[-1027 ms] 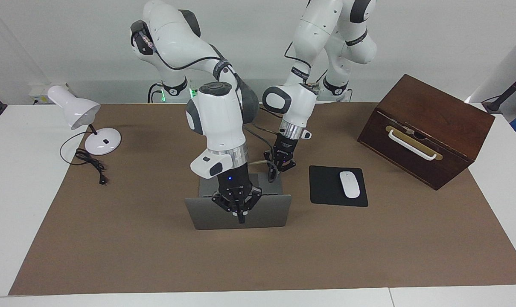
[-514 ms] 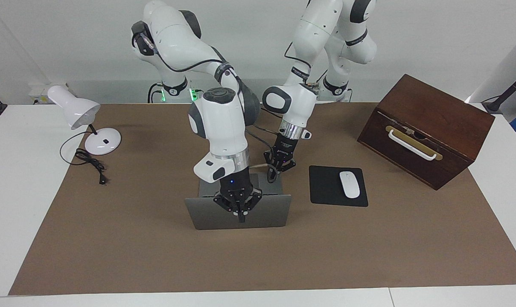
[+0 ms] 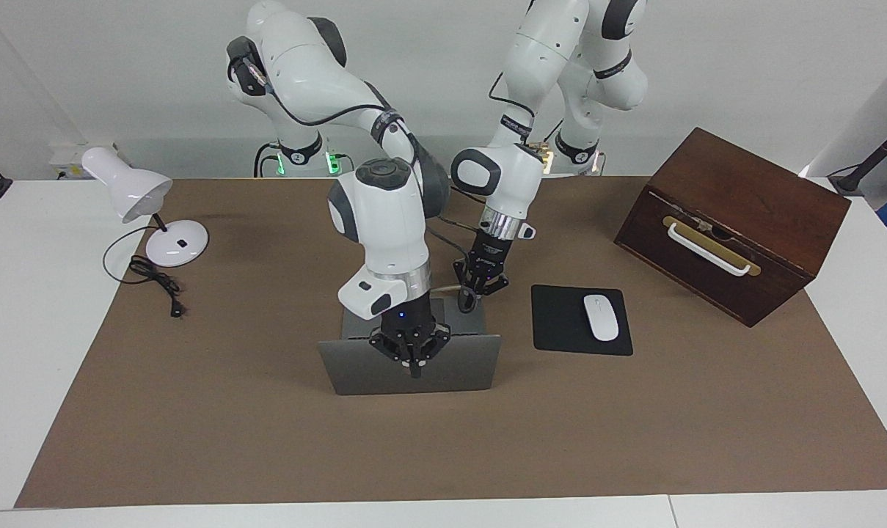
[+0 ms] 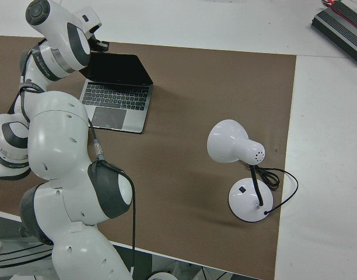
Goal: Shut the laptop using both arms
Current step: 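Push the laptop lid down toward the keyboard with the right gripper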
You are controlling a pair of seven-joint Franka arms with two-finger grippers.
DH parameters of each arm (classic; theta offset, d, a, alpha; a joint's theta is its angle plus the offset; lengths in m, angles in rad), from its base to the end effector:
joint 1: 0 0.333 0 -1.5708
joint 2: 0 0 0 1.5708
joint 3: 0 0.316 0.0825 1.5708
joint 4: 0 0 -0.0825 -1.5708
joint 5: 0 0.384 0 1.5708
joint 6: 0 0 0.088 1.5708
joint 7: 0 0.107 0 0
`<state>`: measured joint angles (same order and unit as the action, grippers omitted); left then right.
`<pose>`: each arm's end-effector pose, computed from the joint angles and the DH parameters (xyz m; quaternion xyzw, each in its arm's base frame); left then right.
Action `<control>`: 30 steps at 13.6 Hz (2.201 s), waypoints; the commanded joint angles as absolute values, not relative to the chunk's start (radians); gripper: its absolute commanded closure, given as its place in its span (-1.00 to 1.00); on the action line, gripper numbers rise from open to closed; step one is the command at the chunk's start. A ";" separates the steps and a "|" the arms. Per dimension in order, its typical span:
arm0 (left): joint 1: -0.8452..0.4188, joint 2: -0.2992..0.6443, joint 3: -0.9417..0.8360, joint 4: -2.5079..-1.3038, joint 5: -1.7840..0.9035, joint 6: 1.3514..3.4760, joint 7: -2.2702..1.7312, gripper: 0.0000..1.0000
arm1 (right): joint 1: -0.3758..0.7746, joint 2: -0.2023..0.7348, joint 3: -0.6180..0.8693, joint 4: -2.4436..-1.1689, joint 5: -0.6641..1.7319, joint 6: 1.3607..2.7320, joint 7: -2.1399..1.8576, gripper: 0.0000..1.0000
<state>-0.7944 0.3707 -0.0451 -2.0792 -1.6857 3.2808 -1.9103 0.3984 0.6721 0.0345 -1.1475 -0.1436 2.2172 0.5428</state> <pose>0.4435 -0.3415 0.2734 0.1531 0.9295 -0.1531 0.2986 0.7102 0.3139 0.4502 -0.9784 0.0285 -0.2000 0.0439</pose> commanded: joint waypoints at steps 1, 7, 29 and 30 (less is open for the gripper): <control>-0.798 0.408 -0.031 -2.080 -1.671 3.309 -1.916 1.00 | 0.390 0.637 0.046 -1.161 -0.137 2.180 0.565 1.00; -0.796 0.408 -0.031 -2.080 -1.671 3.309 -1.916 1.00 | 0.387 0.626 0.057 -1.177 -0.078 2.161 0.565 1.00; -0.795 0.414 -0.032 -2.080 -1.671 3.309 -1.917 1.00 | 0.380 0.577 0.055 -1.342 -0.051 2.180 0.580 1.00; -0.795 0.414 -0.032 -2.082 -1.671 3.309 -1.916 1.00 | 0.380 0.577 0.055 -1.353 -0.051 2.183 0.584 1.00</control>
